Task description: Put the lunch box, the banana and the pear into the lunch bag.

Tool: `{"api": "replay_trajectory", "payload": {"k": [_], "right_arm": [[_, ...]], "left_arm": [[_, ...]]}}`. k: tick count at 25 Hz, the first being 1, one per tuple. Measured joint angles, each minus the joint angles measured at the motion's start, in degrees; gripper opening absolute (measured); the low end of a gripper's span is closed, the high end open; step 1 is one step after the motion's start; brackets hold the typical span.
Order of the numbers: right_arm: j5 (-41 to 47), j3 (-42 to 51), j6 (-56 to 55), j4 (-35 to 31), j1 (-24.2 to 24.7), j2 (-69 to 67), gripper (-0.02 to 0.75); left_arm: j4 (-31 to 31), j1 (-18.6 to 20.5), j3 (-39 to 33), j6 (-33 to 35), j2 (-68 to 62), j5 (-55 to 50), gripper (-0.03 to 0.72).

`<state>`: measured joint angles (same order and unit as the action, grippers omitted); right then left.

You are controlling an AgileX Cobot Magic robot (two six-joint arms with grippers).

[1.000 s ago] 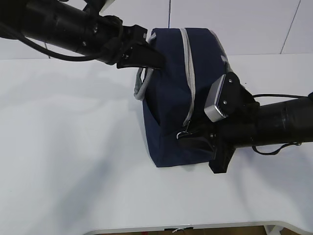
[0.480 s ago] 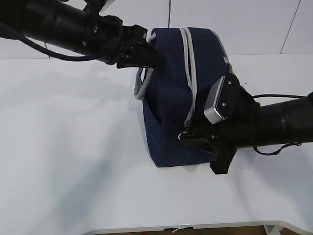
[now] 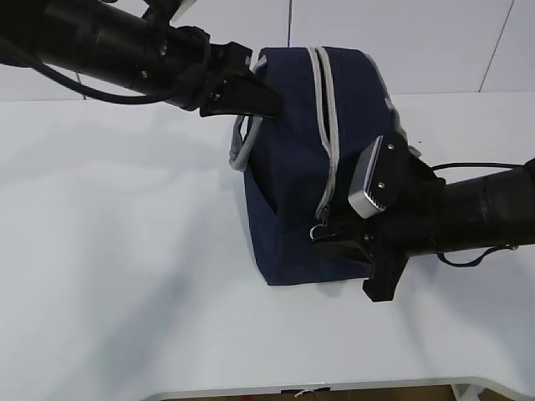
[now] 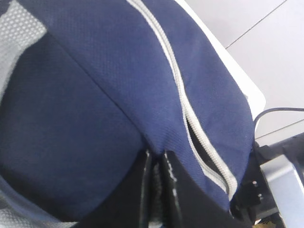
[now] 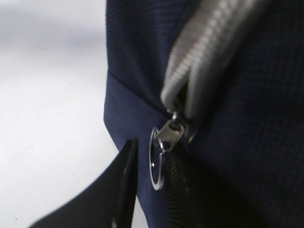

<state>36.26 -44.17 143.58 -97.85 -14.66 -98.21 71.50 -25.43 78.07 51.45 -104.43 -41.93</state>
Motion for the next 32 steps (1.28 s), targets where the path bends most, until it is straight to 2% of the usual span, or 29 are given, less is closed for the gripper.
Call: {"api": "replay_trajectory", "payload": {"k": [19, 21, 26, 32], "right_arm": [[-2.53, 0.0, -0.72, -1.35, 0.0, 0.0, 0.179], [-2.62, 0.0, -0.84, -2.28, 0.0, 0.0, 0.154], [-2.71, 0.0, -1.42, -2.97, 0.0, 0.0, 0.018], [-3.82, 0.0, -2.9, -1.98, 0.0, 0.0, 0.018]], "left_arm": [[0.1, 0.0, 0.0, 0.0, 0.0, 0.0, -0.002], [0.1, 0.0, 0.0, 0.0, 0.0, 0.0, -0.002], [0.1, 0.0, 0.0, 0.0, 0.0, 0.0, -0.002], [0.1, 0.0, 0.0, 0.0, 0.0, 0.0, -0.002]]}}
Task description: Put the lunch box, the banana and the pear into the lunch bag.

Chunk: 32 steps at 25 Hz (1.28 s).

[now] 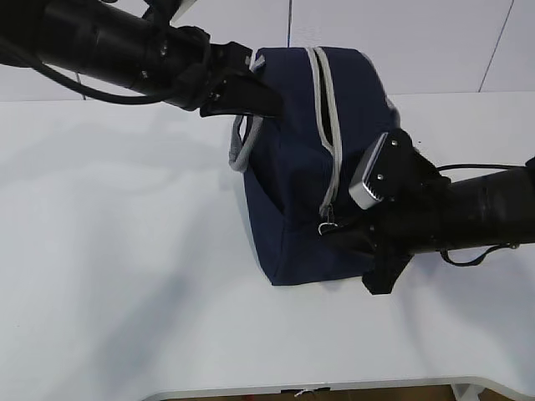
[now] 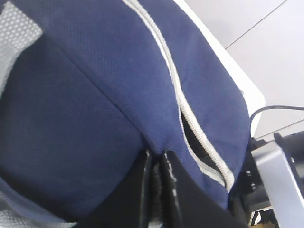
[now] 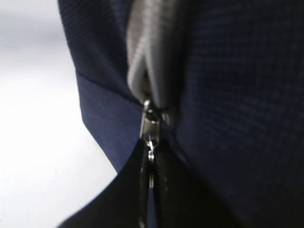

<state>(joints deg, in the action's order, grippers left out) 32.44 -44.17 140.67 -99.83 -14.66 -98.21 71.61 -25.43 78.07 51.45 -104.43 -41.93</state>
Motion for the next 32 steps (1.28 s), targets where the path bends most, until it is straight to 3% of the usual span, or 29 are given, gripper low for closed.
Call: {"api": "replay_trajectory", "payload": {"k": [7, 17, 23, 25, 29, 32], "right_arm": [[-0.99, 0.0, -14.62, 14.17, 0.0, 1.82, 0.018], [-0.99, 0.0, -25.57, 21.59, 0.0, 5.71, 0.018], [0.47, 0.0, -29.45, 22.65, 0.0, 6.57, 0.018], [0.97, 0.0, -29.98, 22.68, 0.0, 6.66, 0.018], [1.16, 0.0, -31.12, 23.28, 0.0, 6.91, 0.018], [1.36, 0.0, -32.66, 25.49, 0.0, 7.55, 0.018]], "left_arm": [[0.0, 0.0, 0.0, 0.0, 0.0, 0.23, -0.002], [0.1, 0.0, 0.0, 0.0, 0.0, 0.22, -0.002], [0.1, 0.0, 0.0, 0.0, 0.0, 0.22, 0.011], [0.1, 0.0, 0.0, 0.0, 0.0, 0.22, 0.075], [0.1, 0.0, 0.0, 0.0, 0.0, -0.26, 0.347], [0.1, 0.0, 0.0, 0.13, 0.0, -0.95, 0.45]]}}
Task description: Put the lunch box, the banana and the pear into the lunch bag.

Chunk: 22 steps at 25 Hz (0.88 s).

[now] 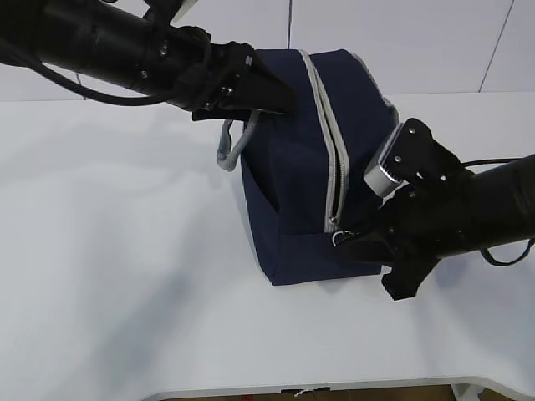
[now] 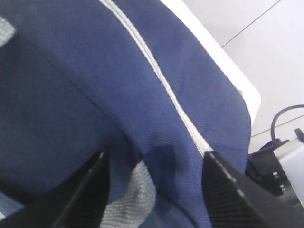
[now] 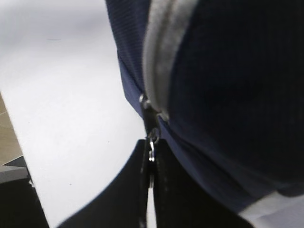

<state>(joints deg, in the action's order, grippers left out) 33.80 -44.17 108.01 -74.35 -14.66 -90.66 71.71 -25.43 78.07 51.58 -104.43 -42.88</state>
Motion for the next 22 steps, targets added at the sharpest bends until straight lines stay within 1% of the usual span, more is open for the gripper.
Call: {"api": "replay_trajectory", "payload": {"k": [2, 5, 11, 14, 18, 20, 22], "right_arm": [[0.09, 0.0, -1.51, 1.7, 0.0, 0.24, 0.018], [0.39, 0.0, -3.31, 3.3, 0.0, 0.26, 0.018], [0.98, 0.0, -3.87, 3.67, 0.0, 0.26, 0.018], [1.08, 0.0, -3.87, 3.67, 0.0, 0.26, 0.018], [1.11, 0.0, -3.87, 3.67, 0.0, 0.26, 0.018], [1.34, 0.0, -3.9, 3.67, 0.0, 0.26, 0.018], [1.84, 0.0, -3.9, 3.67, 0.0, 0.26, 0.018]], "left_arm": [[0.0, 0.0, 0.0, 0.86, 0.0, -0.47, 0.47], [0.0, 0.0, 0.0, 1.84, 0.57, -1.0, 0.477], [-0.1, 0.0, -0.93, 5.92, 6.27, -1.37, 0.48], [0.0, 0.0, -4.49, 7.75, 10.58, 0.03, 0.48], [0.63, -0.13, -11.68, 10.95, 16.08, 3.17, 0.466], [2.62, -0.48, -15.05, 13.48, 17.56, 4.32, 0.459], [6.31, -0.95, -18.46, 16.65, 17.93, 4.75, 0.455]]}}
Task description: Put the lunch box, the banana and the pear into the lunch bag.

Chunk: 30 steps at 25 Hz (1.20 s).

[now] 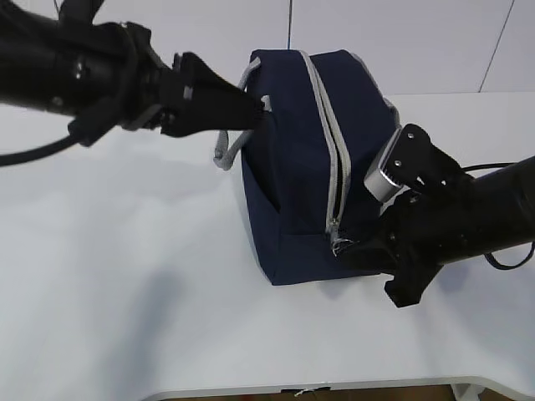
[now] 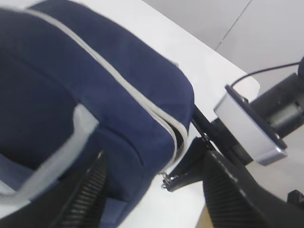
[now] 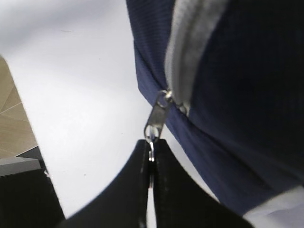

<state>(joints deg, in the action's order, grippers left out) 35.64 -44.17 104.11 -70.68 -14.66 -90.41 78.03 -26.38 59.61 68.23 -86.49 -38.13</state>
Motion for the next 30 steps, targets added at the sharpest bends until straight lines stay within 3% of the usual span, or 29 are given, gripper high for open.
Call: {"api": "replay_trajectory", "payload": {"k": [5, 8, 15, 30], "right_arm": [[0.64, 0.0, 0.0, 0.13, 0.0, 0.09, 0.018], [0.77, 0.0, 0.0, 0.23, 0.0, 0.09, 0.018], [1.36, 0.0, -0.11, 0.25, 0.0, 0.09, 0.018], [2.0, 0.0, -0.11, 0.36, 0.0, 0.09, 0.018]], "left_arm": [[15.49, -1.64, -7.49, 14.65, 0.0, 1.24, 0.452], [21.03, -3.05, -10.51, 21.92, -0.12, 3.37, 0.452], [24.09, -6.01, -11.13, 31.45, -5.67, 6.46, 0.452], [24.46, -6.11, -6.72, 34.39, -11.72, 6.49, 0.416]]}}
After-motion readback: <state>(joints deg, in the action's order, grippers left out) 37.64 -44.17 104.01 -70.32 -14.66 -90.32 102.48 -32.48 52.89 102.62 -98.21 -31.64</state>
